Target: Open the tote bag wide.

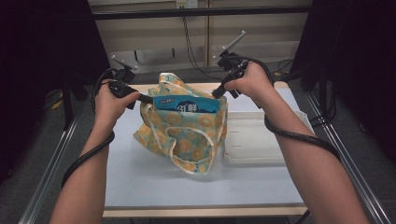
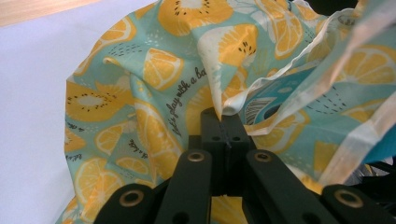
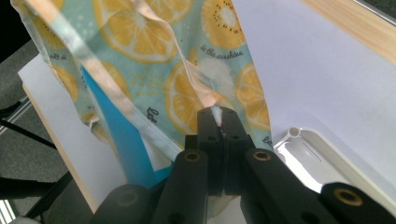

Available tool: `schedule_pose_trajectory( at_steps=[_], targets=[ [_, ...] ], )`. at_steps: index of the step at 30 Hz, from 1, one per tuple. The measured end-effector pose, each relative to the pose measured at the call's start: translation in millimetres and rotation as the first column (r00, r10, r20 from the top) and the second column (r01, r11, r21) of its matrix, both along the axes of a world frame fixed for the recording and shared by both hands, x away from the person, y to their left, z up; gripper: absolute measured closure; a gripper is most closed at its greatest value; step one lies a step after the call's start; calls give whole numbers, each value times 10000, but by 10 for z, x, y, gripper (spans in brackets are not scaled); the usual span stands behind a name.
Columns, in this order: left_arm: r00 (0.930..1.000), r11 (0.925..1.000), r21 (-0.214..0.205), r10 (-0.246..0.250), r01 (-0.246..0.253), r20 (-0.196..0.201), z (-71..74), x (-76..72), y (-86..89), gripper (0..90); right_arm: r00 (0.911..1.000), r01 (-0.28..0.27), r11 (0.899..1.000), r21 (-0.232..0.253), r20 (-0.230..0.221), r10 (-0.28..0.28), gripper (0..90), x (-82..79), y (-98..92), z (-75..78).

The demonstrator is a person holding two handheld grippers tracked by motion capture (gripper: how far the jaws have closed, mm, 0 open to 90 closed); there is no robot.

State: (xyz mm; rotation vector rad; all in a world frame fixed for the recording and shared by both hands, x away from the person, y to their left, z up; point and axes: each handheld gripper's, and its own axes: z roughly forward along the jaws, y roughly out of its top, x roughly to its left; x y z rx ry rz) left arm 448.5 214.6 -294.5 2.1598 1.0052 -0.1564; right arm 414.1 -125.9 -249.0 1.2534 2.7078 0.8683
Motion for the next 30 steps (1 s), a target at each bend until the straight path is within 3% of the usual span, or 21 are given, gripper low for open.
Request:
schedule_pose_trajectory(
  at_steps=[11,17,22,24,25,26,30],
  targets=[
    [9998,9997,-111,203,-204,-76,-6,-75,30,900,9999,-92,10000,35,94,92,891,-53,-37,6],
    [10000,9999,-135,55,-54,42,-11,-106,59,887,9999,-129,9999,-16,90,129,889,-75,-59,-2],
    [9998,9999,-54,124,-123,168,18,-146,82,777,9998,-127,9999,-58,125,128,877,-85,-88,-28],
    [9992,9998,84,154,-157,367,48,-162,112,683,9999,-95,9999,-65,106,95,876,-94,-94,-34],
    [9991,9998,146,138,-144,405,62,-171,122,683,9999,-95,9999,-65,106,95,876,-94,-94,-34],
    [9988,9998,137,143,-150,458,73,-180,134,608,9999,-89,9999,-92,100,90,878,-95,-98,-33],
    [9981,9998,155,126,-136,601,106,-231,165,555,9999,-83,9999,-89,136,84,880,-94,-94,-34]
  ],
)
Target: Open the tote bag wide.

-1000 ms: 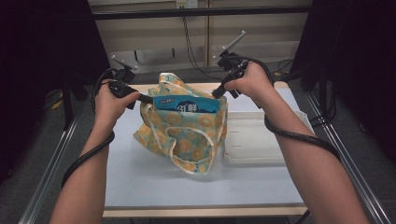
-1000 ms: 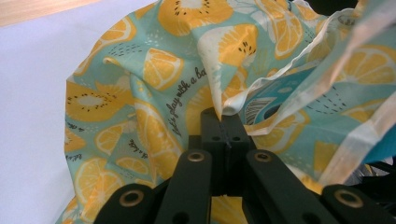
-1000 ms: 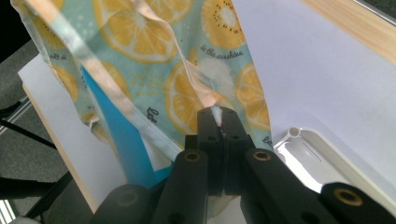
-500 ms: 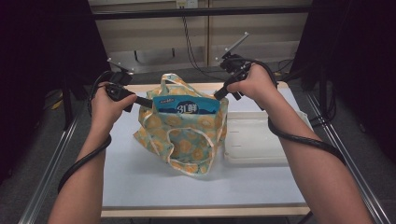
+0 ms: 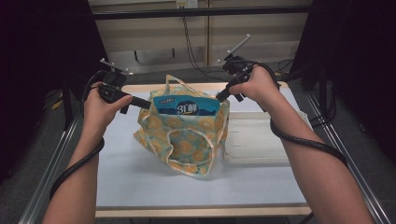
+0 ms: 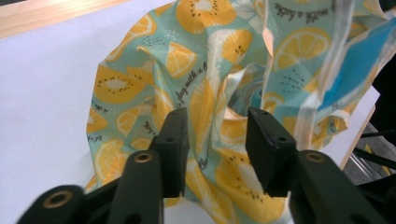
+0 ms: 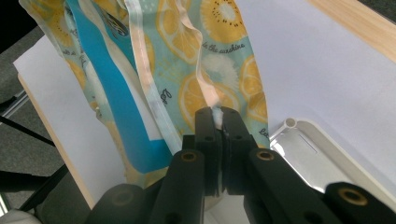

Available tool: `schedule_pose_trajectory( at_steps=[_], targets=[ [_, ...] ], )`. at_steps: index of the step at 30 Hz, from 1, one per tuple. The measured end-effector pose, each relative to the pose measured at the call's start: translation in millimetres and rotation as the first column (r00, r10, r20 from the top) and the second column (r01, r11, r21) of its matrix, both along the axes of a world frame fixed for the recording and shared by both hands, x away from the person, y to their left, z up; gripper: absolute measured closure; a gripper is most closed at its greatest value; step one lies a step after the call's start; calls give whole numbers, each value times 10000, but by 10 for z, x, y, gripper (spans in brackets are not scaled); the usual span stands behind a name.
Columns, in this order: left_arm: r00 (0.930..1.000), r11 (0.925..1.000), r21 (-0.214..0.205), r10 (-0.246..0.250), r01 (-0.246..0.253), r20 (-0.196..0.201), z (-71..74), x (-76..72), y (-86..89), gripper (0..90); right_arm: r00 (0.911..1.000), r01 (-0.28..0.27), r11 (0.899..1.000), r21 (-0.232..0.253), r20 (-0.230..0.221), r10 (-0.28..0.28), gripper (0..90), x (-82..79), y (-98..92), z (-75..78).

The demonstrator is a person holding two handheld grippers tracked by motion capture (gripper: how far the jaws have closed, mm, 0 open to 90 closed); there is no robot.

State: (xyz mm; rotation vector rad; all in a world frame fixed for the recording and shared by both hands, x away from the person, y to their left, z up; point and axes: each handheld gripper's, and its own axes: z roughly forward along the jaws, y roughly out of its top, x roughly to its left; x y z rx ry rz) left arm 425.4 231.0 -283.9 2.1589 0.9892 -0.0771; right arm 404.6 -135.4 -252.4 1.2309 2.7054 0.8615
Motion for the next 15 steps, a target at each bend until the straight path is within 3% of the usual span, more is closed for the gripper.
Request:
schedule_pose_trajectory(
  at_steps=[3,8,12,15],
  targets=[
    [10000,10000,-82,28,-28,58,8,-37,13,467,10000,-15,10000,28,-36,15,881,2,2,-18],
    [9998,9998,-133,-113,115,186,41,-108,47,395,10000,-37,10000,1,-58,37,884,1,-4,-36],
    [9987,9994,75,-330,327,395,74,-164,20,302,10000,23,10000,-6,-73,-23,886,0,-6,-47],
    [9969,9983,372,-465,442,634,70,-202,-27,311,10000,-2,10000,-6,-70,2,886,-3,0,-52]
  ],
)
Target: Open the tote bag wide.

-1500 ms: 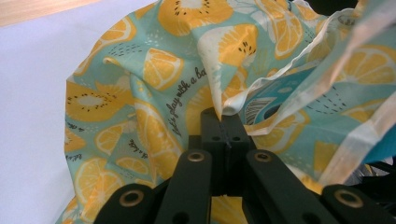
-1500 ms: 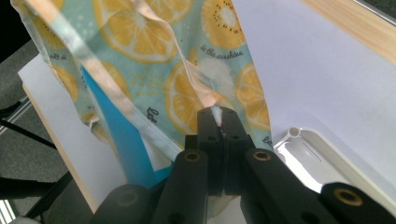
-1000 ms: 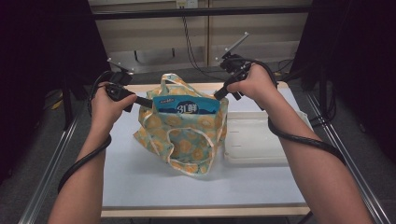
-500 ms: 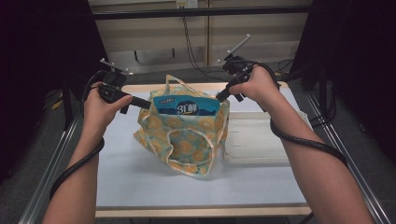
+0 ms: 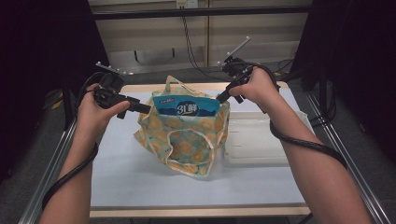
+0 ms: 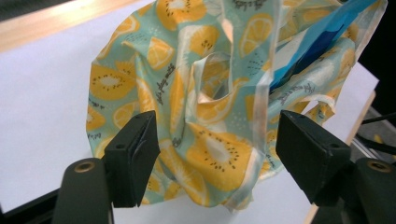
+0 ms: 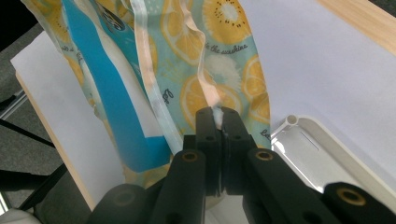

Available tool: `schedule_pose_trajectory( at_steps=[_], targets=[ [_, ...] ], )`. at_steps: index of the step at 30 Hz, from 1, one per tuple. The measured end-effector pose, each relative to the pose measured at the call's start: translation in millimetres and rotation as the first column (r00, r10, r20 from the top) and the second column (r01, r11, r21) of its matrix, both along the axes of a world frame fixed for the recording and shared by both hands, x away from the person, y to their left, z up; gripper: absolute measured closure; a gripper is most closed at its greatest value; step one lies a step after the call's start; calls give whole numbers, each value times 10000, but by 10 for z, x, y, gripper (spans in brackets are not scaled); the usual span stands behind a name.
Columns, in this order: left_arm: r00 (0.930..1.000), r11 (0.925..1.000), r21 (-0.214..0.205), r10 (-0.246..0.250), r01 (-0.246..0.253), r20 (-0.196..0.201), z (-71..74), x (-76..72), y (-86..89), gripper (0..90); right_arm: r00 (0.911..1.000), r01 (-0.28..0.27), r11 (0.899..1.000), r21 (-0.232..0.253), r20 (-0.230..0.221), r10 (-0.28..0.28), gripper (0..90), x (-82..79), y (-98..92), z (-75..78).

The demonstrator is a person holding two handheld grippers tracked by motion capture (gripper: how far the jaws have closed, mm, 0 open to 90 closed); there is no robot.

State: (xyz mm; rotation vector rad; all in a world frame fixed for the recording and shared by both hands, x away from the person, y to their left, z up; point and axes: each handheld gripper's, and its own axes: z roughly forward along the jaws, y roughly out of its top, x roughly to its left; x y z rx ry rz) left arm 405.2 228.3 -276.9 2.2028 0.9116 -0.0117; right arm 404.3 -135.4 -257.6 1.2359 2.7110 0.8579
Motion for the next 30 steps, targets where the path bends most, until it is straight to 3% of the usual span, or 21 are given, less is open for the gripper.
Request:
schedule_pose_trajectory(
  at_steps=[6,9,10,11,12,13,15,19,26,30],
  targets=[
    [9995,9992,235,-311,309,84,-129,-9,-93,336,10000,1,10000,-19,-40,-1,885,-4,-5,-4],
    [9988,9990,92,-435,433,206,-193,6,-102,514,10000,28,10000,28,-25,-28,885,-3,-17,-11],
    [9989,9991,56,-412,411,235,-202,8,-100,654,10000,83,10000,1,-38,-83,884,-3,-22,-13],
    [9988,9991,-19,-433,434,247,-205,17,-91,654,10000,61,10000,-37,-24,-61,885,-1,-27,-17],
    [9988,9991,-42,-427,428,258,-207,28,-80,726,10000,61,10000,-12,1,-61,884,2,-33,-23],
    [9992,9989,-339,-318,326,242,-217,42,-67,812,9999,106,9999,-35,-41,-106,885,4,-37,-28],
    [9993,9979,-548,-352,358,121,-228,82,-42,900,9999,101,9999,8,-59,-101,886,14,-51,-48],
    [9999,9989,-465,-40,33,-139,-279,159,-7,900,9999,150,9999,55,-47,-149,887,33,-70,-82],
    [9987,9976,-482,496,-502,-149,-325,281,8,900,9996,226,9997,32,-155,-226,889,88,-95,-168],
    [9981,9973,-455,560,-572,-270,-351,371,6,900,9995,251,9997,14,-198,-250,888,115,-114,-214]
  ],
)
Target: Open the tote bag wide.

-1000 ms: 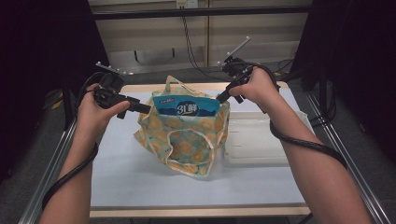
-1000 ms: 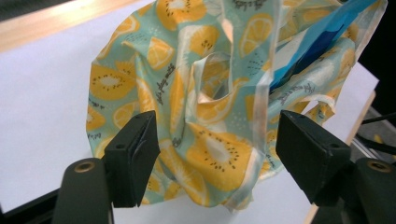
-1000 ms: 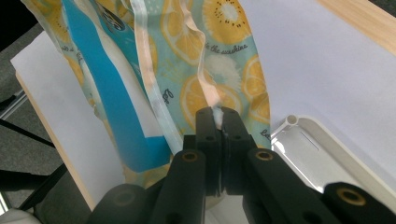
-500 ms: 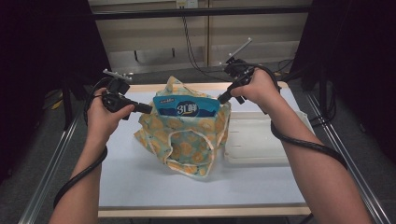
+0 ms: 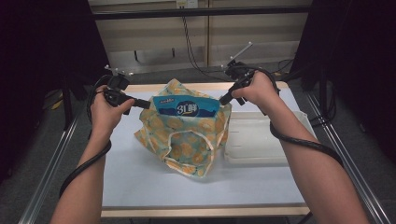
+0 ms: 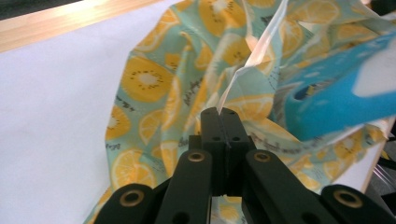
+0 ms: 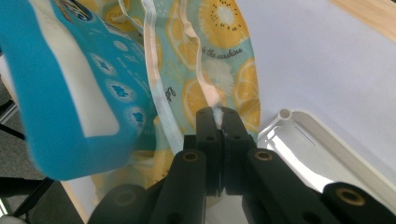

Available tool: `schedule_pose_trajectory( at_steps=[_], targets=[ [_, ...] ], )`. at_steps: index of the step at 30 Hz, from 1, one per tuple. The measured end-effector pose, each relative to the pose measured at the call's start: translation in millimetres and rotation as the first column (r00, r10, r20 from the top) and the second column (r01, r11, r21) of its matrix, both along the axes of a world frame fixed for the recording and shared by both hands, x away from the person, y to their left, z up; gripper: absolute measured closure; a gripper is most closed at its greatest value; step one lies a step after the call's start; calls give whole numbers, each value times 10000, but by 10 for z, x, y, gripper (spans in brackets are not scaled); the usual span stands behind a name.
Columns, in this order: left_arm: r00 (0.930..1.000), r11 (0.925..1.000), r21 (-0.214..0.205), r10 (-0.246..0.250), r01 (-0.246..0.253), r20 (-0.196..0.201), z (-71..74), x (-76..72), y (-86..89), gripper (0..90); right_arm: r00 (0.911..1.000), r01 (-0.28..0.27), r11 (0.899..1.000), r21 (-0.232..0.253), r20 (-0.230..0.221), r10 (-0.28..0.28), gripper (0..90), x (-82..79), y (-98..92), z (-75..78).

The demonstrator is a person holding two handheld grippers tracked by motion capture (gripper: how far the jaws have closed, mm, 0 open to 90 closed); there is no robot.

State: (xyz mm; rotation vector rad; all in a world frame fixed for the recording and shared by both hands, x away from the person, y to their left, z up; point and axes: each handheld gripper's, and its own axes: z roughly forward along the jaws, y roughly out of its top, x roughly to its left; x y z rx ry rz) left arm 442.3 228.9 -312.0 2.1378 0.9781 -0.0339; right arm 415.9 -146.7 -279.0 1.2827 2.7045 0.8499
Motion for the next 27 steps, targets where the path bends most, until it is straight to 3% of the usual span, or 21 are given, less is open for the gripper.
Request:
schedule_pose_trajectory(
  at_steps=[7,13,24,27],
  targets=[
    [9994,9996,107,261,-258,-214,-57,119,-16,900,9999,161,9999,-40,-23,-161,890,63,-36,-107],
    [9996,9996,277,49,-42,-286,-84,158,-34,900,9998,171,9999,-23,-67,-171,870,88,-54,-120],
    [9993,9995,215,234,-228,-281,-44,102,-38,900,9992,118,9999,-111,375,-114,618,-84,-115,70],
    [9989,9993,129,344,-340,-306,-35,85,-53,900,9992,52,9998,-200,388,-45,599,-159,-134,93]
  ],
)
